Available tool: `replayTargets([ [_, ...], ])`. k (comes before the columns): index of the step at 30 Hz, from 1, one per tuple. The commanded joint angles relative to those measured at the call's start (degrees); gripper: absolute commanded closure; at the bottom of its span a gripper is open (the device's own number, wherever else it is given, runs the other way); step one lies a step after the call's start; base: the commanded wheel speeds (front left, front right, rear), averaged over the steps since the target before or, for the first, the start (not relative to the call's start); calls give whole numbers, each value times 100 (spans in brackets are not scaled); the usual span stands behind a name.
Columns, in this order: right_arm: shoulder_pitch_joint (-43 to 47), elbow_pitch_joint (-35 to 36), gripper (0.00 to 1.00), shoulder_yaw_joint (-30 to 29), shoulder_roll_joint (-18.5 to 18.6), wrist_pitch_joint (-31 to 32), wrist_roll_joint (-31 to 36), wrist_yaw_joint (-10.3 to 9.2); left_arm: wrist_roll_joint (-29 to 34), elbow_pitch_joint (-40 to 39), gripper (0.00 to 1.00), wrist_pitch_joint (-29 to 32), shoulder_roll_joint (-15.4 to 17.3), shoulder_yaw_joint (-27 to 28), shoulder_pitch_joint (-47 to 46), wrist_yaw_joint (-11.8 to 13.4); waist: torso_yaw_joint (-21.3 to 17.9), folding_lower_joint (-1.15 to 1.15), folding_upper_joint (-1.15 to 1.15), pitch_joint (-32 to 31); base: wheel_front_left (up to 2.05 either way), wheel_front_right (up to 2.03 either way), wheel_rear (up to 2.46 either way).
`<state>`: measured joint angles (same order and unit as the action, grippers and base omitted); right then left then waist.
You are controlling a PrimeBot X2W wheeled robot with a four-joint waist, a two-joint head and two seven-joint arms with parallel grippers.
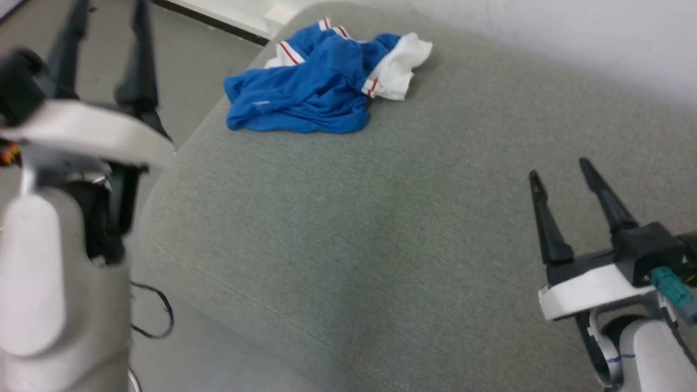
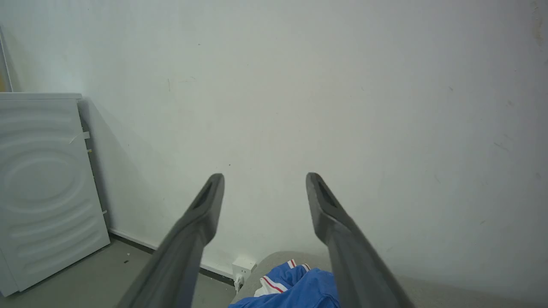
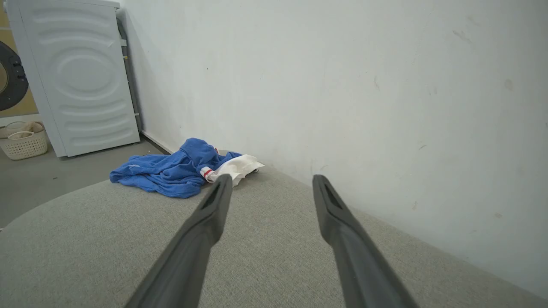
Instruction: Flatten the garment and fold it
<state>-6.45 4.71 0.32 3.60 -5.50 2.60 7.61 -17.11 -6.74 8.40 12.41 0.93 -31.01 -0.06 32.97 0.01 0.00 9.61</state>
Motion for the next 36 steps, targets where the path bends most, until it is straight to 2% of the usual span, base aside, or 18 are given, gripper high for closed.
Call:
replayTargets([
  [1,-114,164,0,30,91,74,19,-12,-70,145,0,105,85,79,-268,-45,-438,-1,0,618,0,0,0],
  [6,-274,692,0,84,404,368,-57,-12,-184,789,0,470,376,105,-1031,-213,-683,-1,0,1137,0,0,0],
  [12,-448,1180,0,70,736,665,-131,-12,-366,1558,0,666,531,202,-1616,-261,-985,-1,0,1802,0,0,0],
  [22,-534,1712,0,-180,1143,1011,-326,-12,-961,2570,0,1226,610,106,-2033,-566,-1432,-1,0,2399,0,0,0],
  [28,-439,1956,0,-328,1285,1166,-397,-12,-1138,3123,0,1568,664,103,-2060,-574,-1634,-1,0,2670,0,0,0],
  [36,-442,2219,0,-439,1439,1273,-458,-12,-1156,3705,0,1485,735,170,-2054,-455,-1893,-1,0,2891,0,0,0],
])
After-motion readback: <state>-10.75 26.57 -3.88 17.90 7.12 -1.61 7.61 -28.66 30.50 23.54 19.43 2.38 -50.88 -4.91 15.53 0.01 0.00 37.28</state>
